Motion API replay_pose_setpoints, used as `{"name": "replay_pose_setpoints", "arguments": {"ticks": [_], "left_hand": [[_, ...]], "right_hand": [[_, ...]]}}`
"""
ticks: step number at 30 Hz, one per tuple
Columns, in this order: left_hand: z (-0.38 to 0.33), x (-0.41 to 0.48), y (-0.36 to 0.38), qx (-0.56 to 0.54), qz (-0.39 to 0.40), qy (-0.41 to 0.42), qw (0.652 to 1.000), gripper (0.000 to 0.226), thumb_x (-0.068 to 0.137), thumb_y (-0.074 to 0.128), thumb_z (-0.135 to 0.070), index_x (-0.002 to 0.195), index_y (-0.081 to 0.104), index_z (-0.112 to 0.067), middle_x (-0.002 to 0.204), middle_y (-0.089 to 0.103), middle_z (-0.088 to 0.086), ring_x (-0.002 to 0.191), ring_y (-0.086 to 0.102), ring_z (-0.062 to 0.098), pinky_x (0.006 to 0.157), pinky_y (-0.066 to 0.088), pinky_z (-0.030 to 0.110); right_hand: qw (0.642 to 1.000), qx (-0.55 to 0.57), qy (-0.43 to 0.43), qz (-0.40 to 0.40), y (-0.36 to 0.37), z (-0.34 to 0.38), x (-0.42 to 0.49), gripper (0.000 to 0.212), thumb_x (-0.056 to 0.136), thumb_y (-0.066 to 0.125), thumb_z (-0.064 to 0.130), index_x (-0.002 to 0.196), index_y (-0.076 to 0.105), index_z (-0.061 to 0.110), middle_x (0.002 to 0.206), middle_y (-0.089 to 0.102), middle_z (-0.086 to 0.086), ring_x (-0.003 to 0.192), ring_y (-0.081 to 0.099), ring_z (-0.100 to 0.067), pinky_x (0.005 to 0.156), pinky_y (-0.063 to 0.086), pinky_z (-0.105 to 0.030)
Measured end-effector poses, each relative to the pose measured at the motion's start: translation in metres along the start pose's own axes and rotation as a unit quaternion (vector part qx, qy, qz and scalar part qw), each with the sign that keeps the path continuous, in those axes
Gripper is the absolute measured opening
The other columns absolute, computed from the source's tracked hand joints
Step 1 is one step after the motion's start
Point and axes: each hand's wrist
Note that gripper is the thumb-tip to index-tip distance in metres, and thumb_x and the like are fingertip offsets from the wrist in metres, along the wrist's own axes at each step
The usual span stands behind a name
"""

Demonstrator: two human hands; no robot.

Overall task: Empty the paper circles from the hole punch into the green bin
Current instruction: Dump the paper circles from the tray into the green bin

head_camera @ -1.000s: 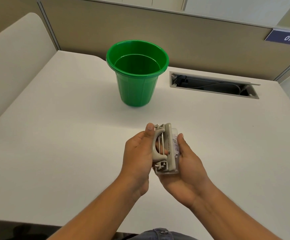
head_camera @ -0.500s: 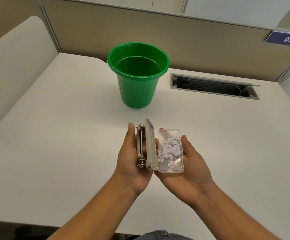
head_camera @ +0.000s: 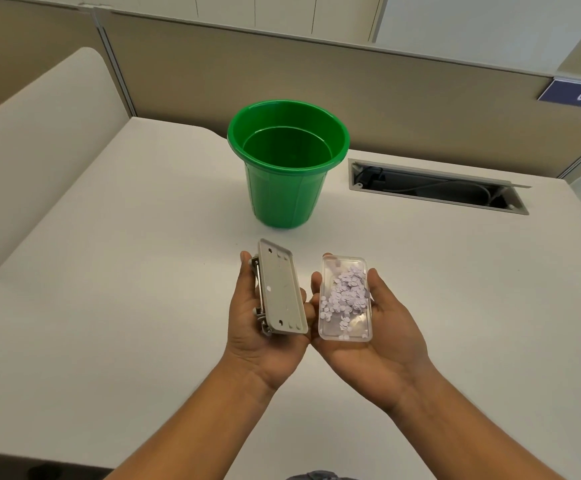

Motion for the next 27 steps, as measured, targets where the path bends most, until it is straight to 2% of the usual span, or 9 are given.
{"name": "replay_pose_setpoints", "arguments": {"ticks": [5, 8, 12, 19, 21, 23, 24, 25, 27], "left_hand": [[-0.017, 0.014, 0.011, -0.008, 0.032, 0.023, 0.999, 0.059, 0.088, 0.048, -0.063, 0.066, 0.074, -0.015, 0.048, 0.057, 0.006, 0.039, 0.056, 0.018, 0.041, 0.051, 0.026], [-0.030, 0.028, 0.024, -0.008, 0.025, 0.047, 0.999, 0.053, 0.087, 0.052, -0.063, 0.075, 0.076, -0.017, 0.051, 0.060, 0.005, 0.041, 0.058, 0.016, 0.041, 0.050, 0.024], [-0.047, 0.049, 0.040, 0.003, 0.005, 0.063, 0.998, 0.050, 0.085, 0.053, -0.064, 0.080, 0.073, -0.019, 0.053, 0.062, 0.003, 0.042, 0.057, 0.014, 0.040, 0.048, 0.023], [-0.069, 0.083, 0.057, 0.006, -0.028, 0.076, 0.997, 0.047, 0.080, 0.057, -0.066, 0.081, 0.075, -0.023, 0.058, 0.065, 0.004, 0.047, 0.060, 0.015, 0.045, 0.049, 0.020], [-0.074, 0.091, 0.057, 0.000, -0.026, 0.078, 0.997, 0.047, 0.080, 0.057, -0.066, 0.076, 0.076, -0.023, 0.057, 0.064, 0.003, 0.046, 0.060, 0.015, 0.043, 0.048, 0.021], [-0.077, 0.100, 0.056, -0.004, -0.022, 0.080, 0.997, 0.048, 0.082, 0.056, -0.065, 0.068, 0.077, -0.025, 0.056, 0.064, 0.001, 0.045, 0.059, 0.014, 0.041, 0.048, 0.021], [-0.079, 0.103, 0.055, -0.005, -0.022, 0.080, 0.997, 0.048, 0.082, 0.056, -0.065, 0.065, 0.077, -0.026, 0.055, 0.064, 0.000, 0.045, 0.059, 0.013, 0.041, 0.047, 0.021], [-0.079, 0.107, 0.053, -0.005, -0.022, 0.079, 0.997, 0.048, 0.083, 0.055, -0.065, 0.064, 0.077, -0.026, 0.056, 0.064, -0.001, 0.045, 0.058, 0.012, 0.041, 0.046, 0.021], [-0.081, 0.113, 0.049, -0.005, -0.023, 0.078, 0.997, 0.046, 0.083, 0.056, -0.064, 0.067, 0.076, -0.026, 0.058, 0.064, -0.002, 0.046, 0.057, 0.011, 0.041, 0.045, 0.021]], "right_hand": [[1.000, 0.005, -0.003, -0.030, 0.013, 0.016, 0.017, 0.058, 0.076, 0.064, 0.039, 0.129, 0.065, 0.015, 0.096, 0.073, -0.016, 0.078, 0.060, -0.025, 0.104, 0.037, -0.033], [0.999, -0.008, -0.017, -0.040, 0.030, 0.032, 0.032, 0.057, 0.076, 0.064, 0.040, 0.125, 0.069, 0.013, 0.099, 0.073, -0.015, 0.080, 0.060, -0.024, 0.093, 0.040, -0.030], [0.997, -0.049, -0.047, -0.041, 0.061, 0.062, 0.061, 0.048, 0.094, 0.049, 0.046, 0.124, 0.067, 0.013, 0.101, 0.072, -0.013, 0.082, 0.059, -0.021, 0.080, 0.042, -0.032], [0.976, -0.158, -0.135, -0.059, 0.119, 0.121, 0.137, 0.051, 0.101, 0.036, 0.049, 0.137, 0.055, 0.018, 0.109, 0.067, -0.012, 0.089, 0.056, -0.018, 0.088, 0.042, -0.030], [0.959, -0.230, -0.154, -0.065, 0.131, 0.135, 0.163, 0.055, 0.102, 0.033, 0.049, 0.145, 0.047, 0.018, 0.121, 0.065, -0.013, 0.103, 0.056, -0.021, 0.101, 0.040, -0.036], [0.912, -0.358, -0.177, -0.093, 0.136, 0.145, 0.189, 0.057, 0.102, 0.034, 0.049, 0.147, 0.042, 0.016, 0.130, 0.062, -0.013, 0.117, 0.056, -0.023, 0.112, 0.035, -0.045], [0.863, -0.452, -0.193, -0.117, 0.138, 0.147, 0.201, 0.056, 0.102, 0.035, 0.050, 0.143, 0.047, 0.014, 0.123, 0.065, -0.012, 0.114, 0.058, -0.023, 0.109, 0.039, -0.047], [0.783, -0.569, -0.212, -0.137, 0.138, 0.147, 0.211, 0.052, 0.101, 0.036, 0.051, 0.133, 0.056, 0.015, 0.110, 0.069, -0.010, 0.101, 0.062, -0.022, 0.098, 0.047, -0.044], [0.551, -0.792, -0.237, -0.115, 0.133, 0.148, 0.230, 0.046, 0.101, 0.035, 0.051, 0.111, 0.068, 0.020, 0.093, 0.072, -0.010, 0.086, 0.066, -0.025, 0.078, 0.049, -0.035]]}}
Point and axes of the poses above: each hand's wrist, its own x-axis towards the middle knuckle, its own y-axis out of the palm, z = x × y
